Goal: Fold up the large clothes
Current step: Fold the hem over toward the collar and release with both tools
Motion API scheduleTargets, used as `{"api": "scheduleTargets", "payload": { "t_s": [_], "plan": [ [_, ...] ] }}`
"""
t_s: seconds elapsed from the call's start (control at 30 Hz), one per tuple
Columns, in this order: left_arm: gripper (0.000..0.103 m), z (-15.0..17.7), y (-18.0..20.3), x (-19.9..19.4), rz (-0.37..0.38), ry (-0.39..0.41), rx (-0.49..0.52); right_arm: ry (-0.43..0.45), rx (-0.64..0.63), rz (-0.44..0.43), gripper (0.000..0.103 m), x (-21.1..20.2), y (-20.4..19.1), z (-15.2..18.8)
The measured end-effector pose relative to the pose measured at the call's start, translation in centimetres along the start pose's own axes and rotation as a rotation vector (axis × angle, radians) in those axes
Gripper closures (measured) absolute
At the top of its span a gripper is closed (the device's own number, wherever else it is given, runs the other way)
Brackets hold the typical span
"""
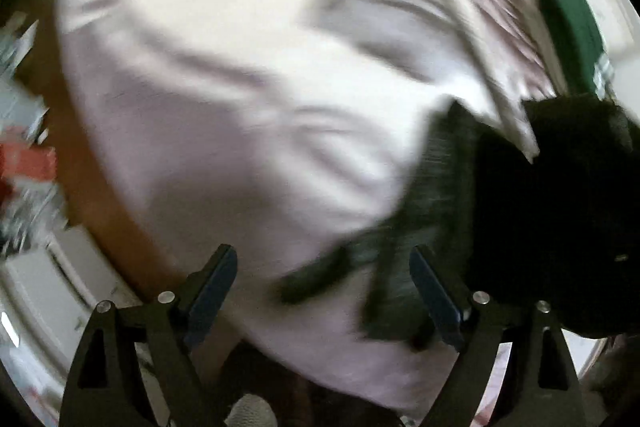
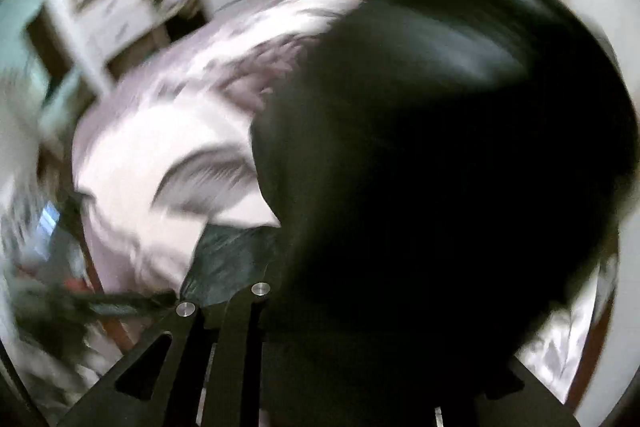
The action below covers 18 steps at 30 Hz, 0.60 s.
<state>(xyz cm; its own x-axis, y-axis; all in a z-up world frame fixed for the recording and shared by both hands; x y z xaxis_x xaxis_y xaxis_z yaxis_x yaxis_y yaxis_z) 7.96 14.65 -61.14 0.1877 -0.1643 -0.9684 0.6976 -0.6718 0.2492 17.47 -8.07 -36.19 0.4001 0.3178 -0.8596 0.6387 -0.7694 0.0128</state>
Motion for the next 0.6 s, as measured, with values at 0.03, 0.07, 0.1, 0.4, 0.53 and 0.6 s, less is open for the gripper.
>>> {"api": "scheduleTargets", "payload": {
  "t_s": [0.03, 0.07, 0.1, 0.4, 0.53, 0.6],
  "plan": [
    [0.016, 0.5, -2.0, -0.6, -0.011, 0.009, -0.037, -0.025, -0.080, -0.007, 0.086, 1.2, -3.0, 0.7],
    [0.016, 1.1, -3.8, -1.1, -0.024, 0.015, -0.070, -0.048, -0.134, -0.034, 0.086, 2.3, -5.8, 1.7],
    [0.016, 1.8, -5.2, -1.4, -0.040, 0.022, -0.101, -0.087, -0.181, -0.063, 0.086, 3.6, -8.3, 2.9],
    [0.016, 5.5, -9.8, -4.4, -0.051, 0.073, -0.225, -0.369, -0.198, -0.311, 0.028, 6.8, -13.8, 7.0],
    [0.016, 6.1, -8.9, -8.2, -0.017, 0.137, -0.282, -0.495, 0.017, -0.662, 0.025, 1.2, -10.1, 5.9],
    [0.016, 5.9, -8.2, -10.0, -0.014, 0.174, -0.289, -0.485, 0.150, -0.736, 0.025, -2.0, -6.0, 5.0]
  ]
}}
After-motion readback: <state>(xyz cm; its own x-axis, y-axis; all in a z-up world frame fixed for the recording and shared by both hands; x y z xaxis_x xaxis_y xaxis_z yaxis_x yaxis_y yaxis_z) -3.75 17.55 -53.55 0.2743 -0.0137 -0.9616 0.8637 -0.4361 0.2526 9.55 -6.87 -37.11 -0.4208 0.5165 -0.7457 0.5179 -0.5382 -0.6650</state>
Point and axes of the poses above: each gripper's, at about its wrist camera, not at the fingertips, and x roughly the way its jaws point, y to its right, z to its underside, the point moved 4 cm from there along x, roughly the way its jaws point, and after that the axes turned 2 degrees about x, right-handed, at the moved point
